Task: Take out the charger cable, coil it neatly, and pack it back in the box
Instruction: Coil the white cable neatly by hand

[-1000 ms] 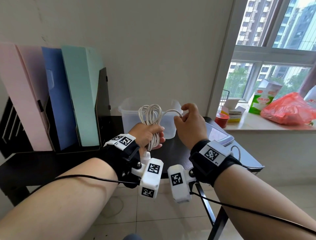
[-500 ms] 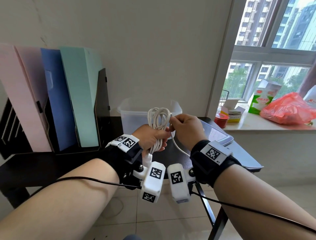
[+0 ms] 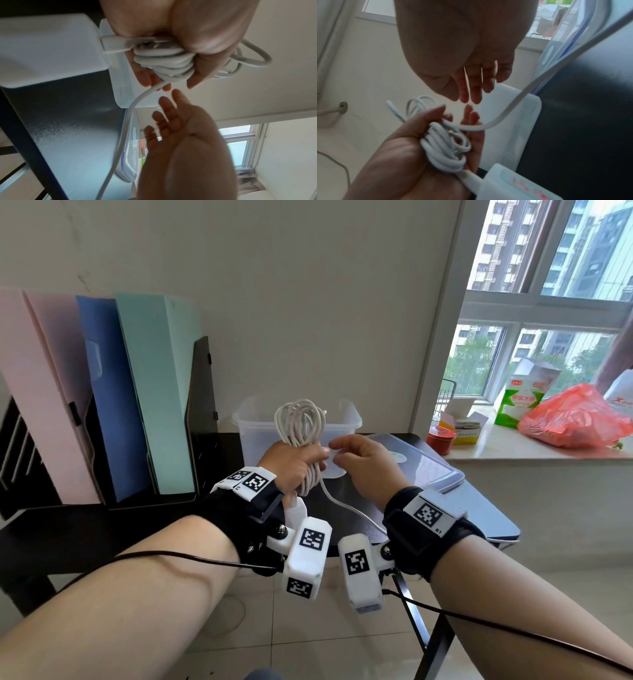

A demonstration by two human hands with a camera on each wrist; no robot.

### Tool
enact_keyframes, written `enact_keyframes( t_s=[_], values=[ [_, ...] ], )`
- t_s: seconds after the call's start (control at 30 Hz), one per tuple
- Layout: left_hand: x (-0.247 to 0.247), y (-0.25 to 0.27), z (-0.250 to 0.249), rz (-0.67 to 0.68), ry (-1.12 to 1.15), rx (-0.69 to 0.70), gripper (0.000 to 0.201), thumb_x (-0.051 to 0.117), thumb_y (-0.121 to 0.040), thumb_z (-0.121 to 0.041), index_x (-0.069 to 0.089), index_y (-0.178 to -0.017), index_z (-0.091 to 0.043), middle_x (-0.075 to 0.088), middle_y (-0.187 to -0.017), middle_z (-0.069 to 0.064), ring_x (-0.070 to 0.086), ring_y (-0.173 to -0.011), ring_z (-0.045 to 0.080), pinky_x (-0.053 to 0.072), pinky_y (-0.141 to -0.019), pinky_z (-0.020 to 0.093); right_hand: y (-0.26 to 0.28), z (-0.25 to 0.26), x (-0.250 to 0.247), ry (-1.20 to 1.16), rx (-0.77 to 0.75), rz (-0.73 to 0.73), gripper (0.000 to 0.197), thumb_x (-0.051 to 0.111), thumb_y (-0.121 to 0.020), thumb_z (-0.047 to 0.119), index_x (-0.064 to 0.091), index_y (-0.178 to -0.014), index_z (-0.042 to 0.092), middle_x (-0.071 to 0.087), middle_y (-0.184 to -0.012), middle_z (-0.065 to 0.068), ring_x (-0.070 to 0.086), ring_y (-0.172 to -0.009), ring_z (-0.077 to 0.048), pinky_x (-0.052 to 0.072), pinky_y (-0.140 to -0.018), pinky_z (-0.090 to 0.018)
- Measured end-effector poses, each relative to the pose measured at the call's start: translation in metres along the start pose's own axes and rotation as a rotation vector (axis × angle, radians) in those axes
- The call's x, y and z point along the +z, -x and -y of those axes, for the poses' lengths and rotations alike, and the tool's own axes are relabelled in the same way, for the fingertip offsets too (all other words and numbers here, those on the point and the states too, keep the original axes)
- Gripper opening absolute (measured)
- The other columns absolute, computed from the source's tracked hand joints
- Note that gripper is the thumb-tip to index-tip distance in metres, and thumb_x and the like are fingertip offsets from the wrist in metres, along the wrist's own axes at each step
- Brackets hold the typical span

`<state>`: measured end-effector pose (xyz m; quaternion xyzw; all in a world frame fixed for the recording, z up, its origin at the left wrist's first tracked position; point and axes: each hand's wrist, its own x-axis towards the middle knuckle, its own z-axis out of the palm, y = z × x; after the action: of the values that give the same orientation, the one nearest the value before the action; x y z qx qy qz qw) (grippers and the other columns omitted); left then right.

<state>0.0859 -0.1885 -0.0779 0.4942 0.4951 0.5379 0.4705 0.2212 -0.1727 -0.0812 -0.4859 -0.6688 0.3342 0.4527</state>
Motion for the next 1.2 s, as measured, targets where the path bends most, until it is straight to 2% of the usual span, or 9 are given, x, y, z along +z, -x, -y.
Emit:
enact_keyframes(
  t_s=[0.1,0.23,0.33,0.63,0.8,0.87,1.03,1.1,1.2],
  values=[
    [-0.002,-0.003,-0.003,-0.040,0.137,0.027,0.014,0.062,-0.082,-0.006,0.062,-0.068,-0.008,0.070,-0.071,0.007,0.065,-0.075,0.022,0.053,-0.080,0.038,0.005,-0.011,-0.004,-0.024,0.064,0.129,0.021,0.061,-0.084,0.018,0.062,-0.105,0.020,0.065,-0.087,-0.001,0.055,-0.072,-0.014,0.045,-0.068,-0.022],
    [-0.006,-0.010,-0.004,-0.098,0.219,0.061,0.024,0.057,-0.086,-0.006,0.060,-0.063,-0.009,0.067,-0.052,-0.003,0.064,-0.061,0.012,0.051,-0.067,0.029,0.012,-0.018,-0.005,0.092,0.077,0.313,0.029,0.072,-0.065,0.044,0.065,-0.089,0.029,0.074,-0.090,0.000,0.068,-0.089,-0.018,0.050,-0.088,-0.032],
    [-0.009,-0.011,-0.005,-0.130,0.234,0.076,0.027,0.058,-0.087,-0.010,0.057,-0.060,-0.009,0.063,-0.047,-0.004,0.061,-0.055,0.010,0.051,-0.061,0.027,0.017,-0.017,-0.006,0.225,0.051,0.388,0.012,0.071,-0.075,0.019,0.068,-0.087,0.019,0.070,-0.080,0.001,0.065,-0.074,-0.013,0.052,-0.079,-0.026],
    [-0.027,-0.018,-0.007,-0.195,0.074,0.117,0.039,0.070,-0.079,-0.025,0.047,-0.049,-0.015,0.048,-0.036,-0.005,0.045,-0.036,0.013,0.041,-0.056,0.028,0.018,-0.017,-0.023,0.513,-0.086,0.235,0.007,0.070,-0.075,0.020,0.063,-0.074,0.022,0.056,-0.060,0.012,0.049,-0.055,-0.004,0.039,-0.055,-0.015],
    [-0.027,-0.017,-0.007,-0.176,0.001,0.121,0.040,0.071,-0.078,-0.022,0.046,-0.047,-0.016,0.041,-0.031,-0.005,0.039,-0.037,0.016,0.036,-0.054,0.027,0.015,-0.018,-0.031,0.641,-0.100,0.125,0.019,0.071,-0.072,0.030,0.056,-0.061,0.029,0.056,-0.058,0.013,0.053,-0.065,-0.010,0.046,-0.073,-0.029],
    [-0.025,-0.013,-0.008,-0.131,-0.076,0.119,0.045,0.071,-0.079,-0.022,0.041,-0.045,-0.016,0.039,-0.027,-0.006,0.038,-0.031,0.012,0.033,-0.051,0.025,0.013,-0.013,-0.032,0.647,-0.136,0.052,0.022,0.069,-0.075,0.030,0.053,-0.060,0.031,0.052,-0.057,0.015,0.051,-0.065,-0.011,0.041,-0.070,-0.027],
    [-0.021,-0.003,-0.012,0.053,-0.276,0.100,0.027,0.078,-0.068,-0.038,0.059,-0.069,-0.018,0.060,-0.057,-0.008,0.055,-0.064,0.012,0.046,-0.073,0.030,0.007,0.006,-0.034,0.398,-0.200,-0.065,0.014,0.071,-0.077,0.024,0.061,-0.068,0.021,0.055,-0.062,0.012,0.047,-0.056,-0.001,0.036,-0.055,-0.015],
    [-0.019,-0.002,-0.010,0.099,-0.271,0.079,0.042,0.083,-0.053,-0.046,0.065,-0.081,-0.018,0.068,-0.076,0.001,0.062,-0.080,0.018,0.047,-0.088,0.037,0.005,0.013,-0.031,0.351,-0.227,-0.094,0.011,0.071,-0.077,0.024,0.063,-0.072,0.020,0.057,-0.065,0.010,0.050,-0.058,-0.002,0.038,-0.056,-0.011],
    [-0.014,0.002,-0.009,0.198,-0.238,0.091,0.032,0.083,-0.057,-0.036,0.069,-0.083,-0.025,0.074,-0.082,-0.006,0.065,-0.090,0.015,0.047,-0.090,0.032,0.004,0.019,-0.025,0.293,-0.229,-0.117,0.013,0.071,-0.077,0.025,0.059,-0.072,0.021,0.056,-0.063,0.011,0.050,-0.057,-0.004,0.040,-0.055,-0.015]
  ],
)
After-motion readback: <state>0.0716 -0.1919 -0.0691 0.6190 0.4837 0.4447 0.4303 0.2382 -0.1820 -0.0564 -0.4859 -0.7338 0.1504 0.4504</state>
